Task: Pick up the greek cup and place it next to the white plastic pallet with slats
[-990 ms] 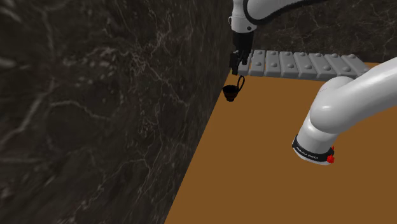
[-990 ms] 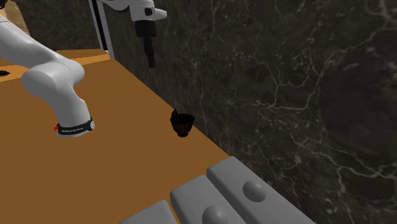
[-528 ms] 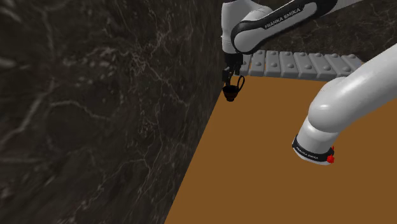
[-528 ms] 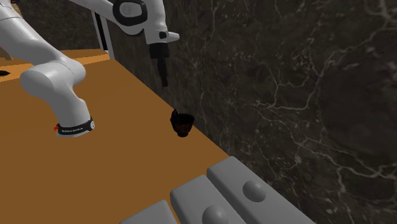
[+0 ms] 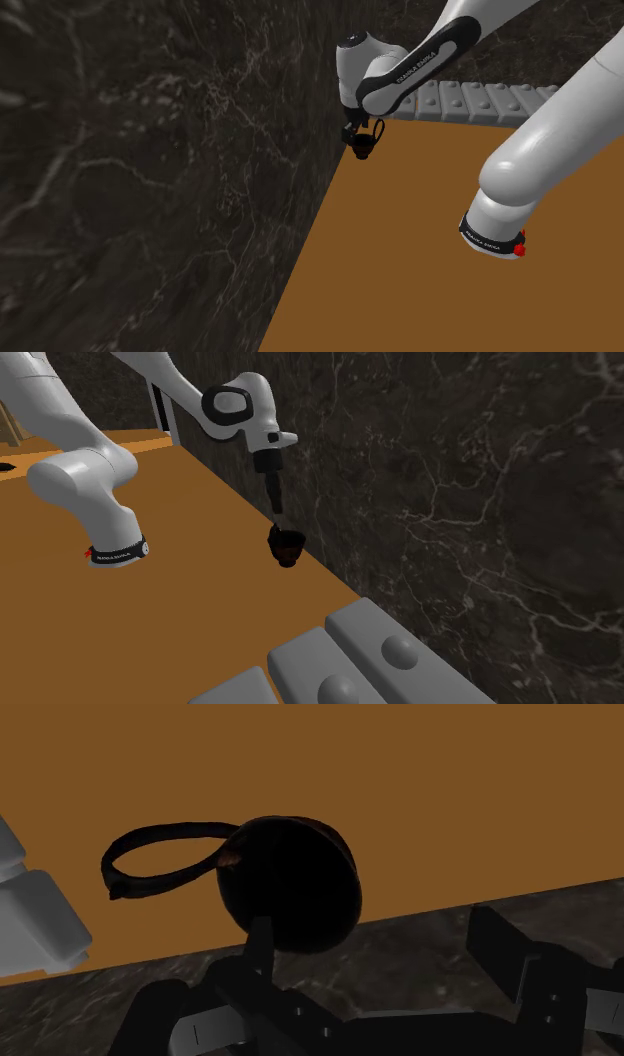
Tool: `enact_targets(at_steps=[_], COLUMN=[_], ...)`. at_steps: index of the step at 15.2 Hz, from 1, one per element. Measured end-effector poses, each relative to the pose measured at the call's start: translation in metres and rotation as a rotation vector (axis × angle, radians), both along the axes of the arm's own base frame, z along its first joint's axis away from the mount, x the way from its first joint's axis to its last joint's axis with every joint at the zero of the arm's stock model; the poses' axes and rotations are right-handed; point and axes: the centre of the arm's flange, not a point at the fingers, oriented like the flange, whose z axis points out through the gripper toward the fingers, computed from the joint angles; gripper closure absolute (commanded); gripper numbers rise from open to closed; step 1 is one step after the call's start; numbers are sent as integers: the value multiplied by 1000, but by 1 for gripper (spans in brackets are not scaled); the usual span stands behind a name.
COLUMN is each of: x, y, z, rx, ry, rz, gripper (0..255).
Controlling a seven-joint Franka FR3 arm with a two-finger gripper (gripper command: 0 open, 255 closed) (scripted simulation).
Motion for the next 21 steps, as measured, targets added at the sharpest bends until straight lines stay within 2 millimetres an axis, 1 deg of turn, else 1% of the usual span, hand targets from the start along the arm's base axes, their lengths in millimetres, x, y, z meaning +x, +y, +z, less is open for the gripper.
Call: enact_targets(at_steps=[4,5,6,10,11,12,13,14,21], x=[3,7,4,4,3,3,5,5,6], y=[-4,-4,-6,-6,-12,-16,-17,-16,-14], z=[-4,-9,-10,-10,-19,-36,-42,-42,-43], rx=[-18,-11,-22,-31,-21,-10,-5,-4,0], ry=[-39,-53,-64,-73,-53,-14,3,3,-3], rz=[24,23,15,19,14,9,6,4,-23], gripper=[0,0,0,0,0,0,0,255,255])
